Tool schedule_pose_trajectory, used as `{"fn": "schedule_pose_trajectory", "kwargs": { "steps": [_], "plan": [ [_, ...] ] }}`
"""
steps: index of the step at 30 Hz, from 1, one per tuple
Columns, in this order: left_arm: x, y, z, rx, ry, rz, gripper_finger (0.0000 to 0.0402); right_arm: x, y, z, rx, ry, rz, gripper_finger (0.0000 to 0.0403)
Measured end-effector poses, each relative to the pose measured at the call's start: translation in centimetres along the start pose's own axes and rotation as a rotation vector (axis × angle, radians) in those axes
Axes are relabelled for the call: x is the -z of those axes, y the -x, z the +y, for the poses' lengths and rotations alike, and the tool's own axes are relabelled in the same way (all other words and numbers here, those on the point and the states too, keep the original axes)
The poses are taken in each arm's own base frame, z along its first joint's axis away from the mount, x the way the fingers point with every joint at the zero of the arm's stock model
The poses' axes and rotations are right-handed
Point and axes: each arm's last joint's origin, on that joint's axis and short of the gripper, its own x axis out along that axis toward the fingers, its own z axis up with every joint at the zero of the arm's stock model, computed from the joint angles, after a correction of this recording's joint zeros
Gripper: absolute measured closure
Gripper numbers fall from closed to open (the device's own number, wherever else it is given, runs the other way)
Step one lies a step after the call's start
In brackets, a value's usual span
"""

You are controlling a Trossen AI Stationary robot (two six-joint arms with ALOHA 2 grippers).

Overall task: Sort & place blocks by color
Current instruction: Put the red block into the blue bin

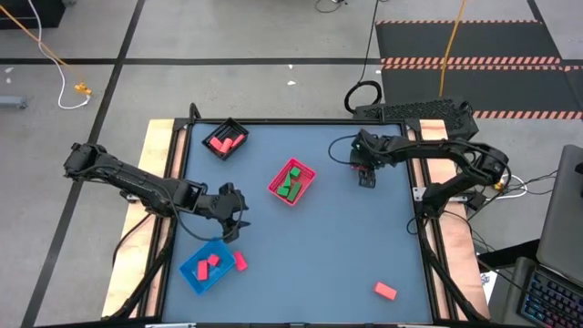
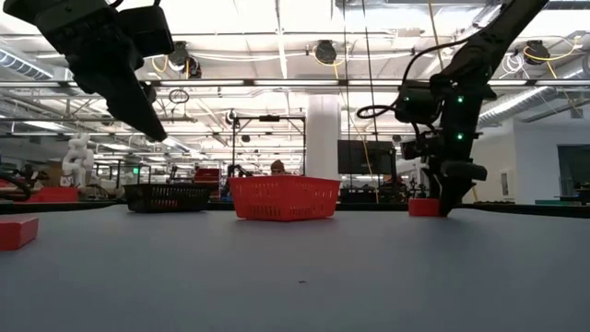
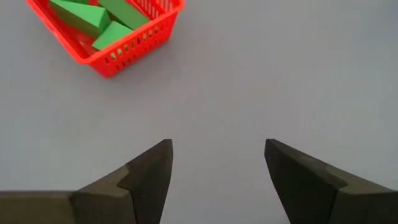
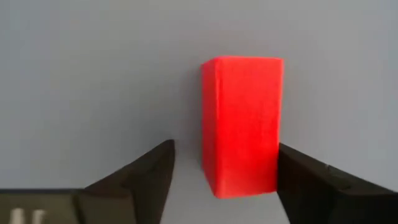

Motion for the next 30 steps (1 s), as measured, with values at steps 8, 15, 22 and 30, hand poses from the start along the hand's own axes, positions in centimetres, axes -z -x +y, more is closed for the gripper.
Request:
{"fn": "schedule_pose_trajectory", "kwargs": {
  "steps": [8,15,22,30],
  "plan": [
    [-0.3,0.0,0.0,-0.036,-0.036,-0.046,0.0144,-0.1,0.0,0.4,-0.043,-0.028,-0.016,0.0282],
    [-0.4,0.0,0.0,-0.045,-0.044,-0.054,0.0144,-0.2,0.1,0.6,-0.05,-0.084,-0.023,0.0282],
    [-1.8,0.2,-0.1,-0.167,-0.251,-0.225,0.0144,-1.3,2.6,1.5,-0.038,-0.02,-0.201,0.0282],
    [-5.1,1.3,-0.9,-0.436,-0.729,-0.516,0.0144,-3.4,6.7,4.8,-0.155,0.065,-0.535,0.0282]
  ]
}}
